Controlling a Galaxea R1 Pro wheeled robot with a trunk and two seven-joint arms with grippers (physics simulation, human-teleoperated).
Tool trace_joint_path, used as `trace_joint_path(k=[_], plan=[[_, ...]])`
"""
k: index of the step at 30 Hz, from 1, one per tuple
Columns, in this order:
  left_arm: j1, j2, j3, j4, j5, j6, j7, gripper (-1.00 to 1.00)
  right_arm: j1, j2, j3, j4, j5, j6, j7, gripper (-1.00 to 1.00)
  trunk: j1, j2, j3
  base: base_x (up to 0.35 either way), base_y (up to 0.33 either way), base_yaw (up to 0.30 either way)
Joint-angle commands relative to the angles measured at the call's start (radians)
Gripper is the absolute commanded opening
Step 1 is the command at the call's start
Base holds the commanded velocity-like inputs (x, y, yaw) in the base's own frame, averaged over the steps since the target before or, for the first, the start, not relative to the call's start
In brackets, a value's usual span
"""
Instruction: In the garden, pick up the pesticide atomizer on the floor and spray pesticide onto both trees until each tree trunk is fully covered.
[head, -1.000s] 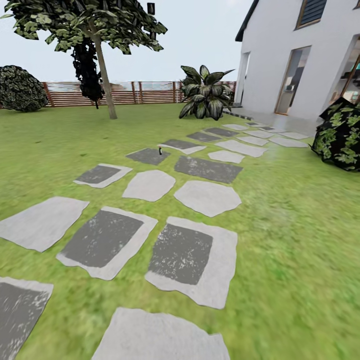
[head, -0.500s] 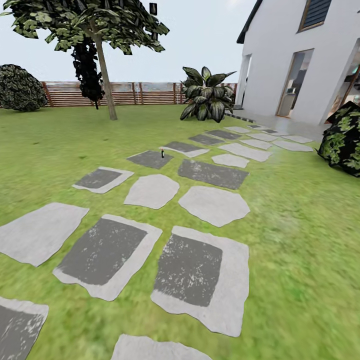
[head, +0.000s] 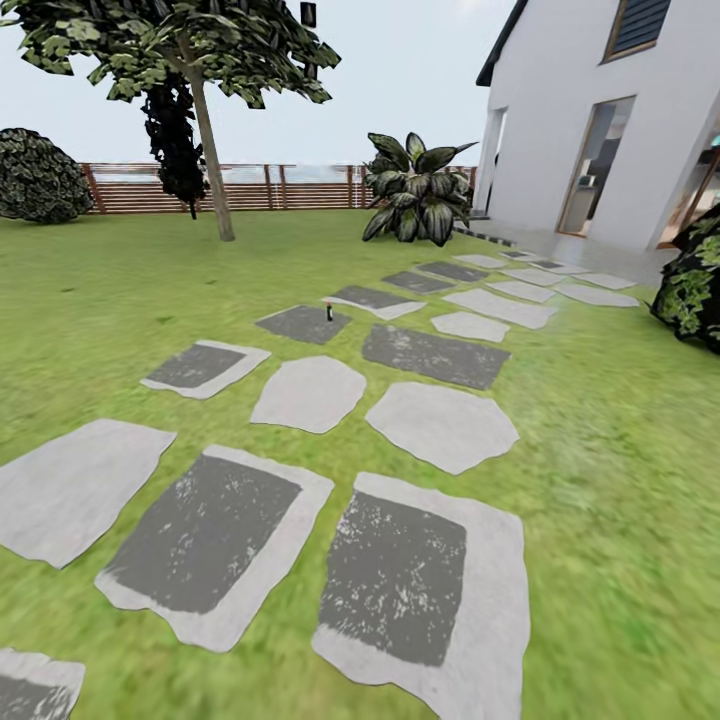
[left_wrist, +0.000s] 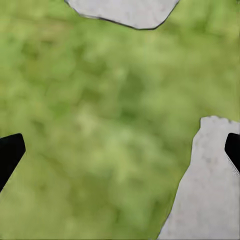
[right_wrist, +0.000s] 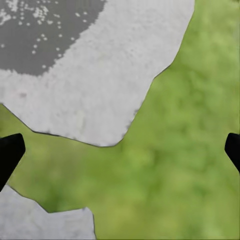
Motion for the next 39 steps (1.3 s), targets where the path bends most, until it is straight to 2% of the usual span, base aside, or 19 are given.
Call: trace_joint_path(k=[1, 39], plan=[[0.000, 0.000, 0.000, 0.000, 0.000, 0.000, 0.000, 1.00, 0.000, 0.000, 0.000, 0.000, 0.000, 0.000, 0.000, 1.00, 0.000, 0.000, 0.000, 0.316, 0.137, 0.000], [0.000, 0.000, 0.000, 0.000, -0.005, 0.000, 0.000, 1.00, 0.000, 0.000, 0.000, 0.000, -0.001, 0.000, 0.000, 1.00, 0.000, 0.000, 0.000, 0.321, 0.127, 0.000]])
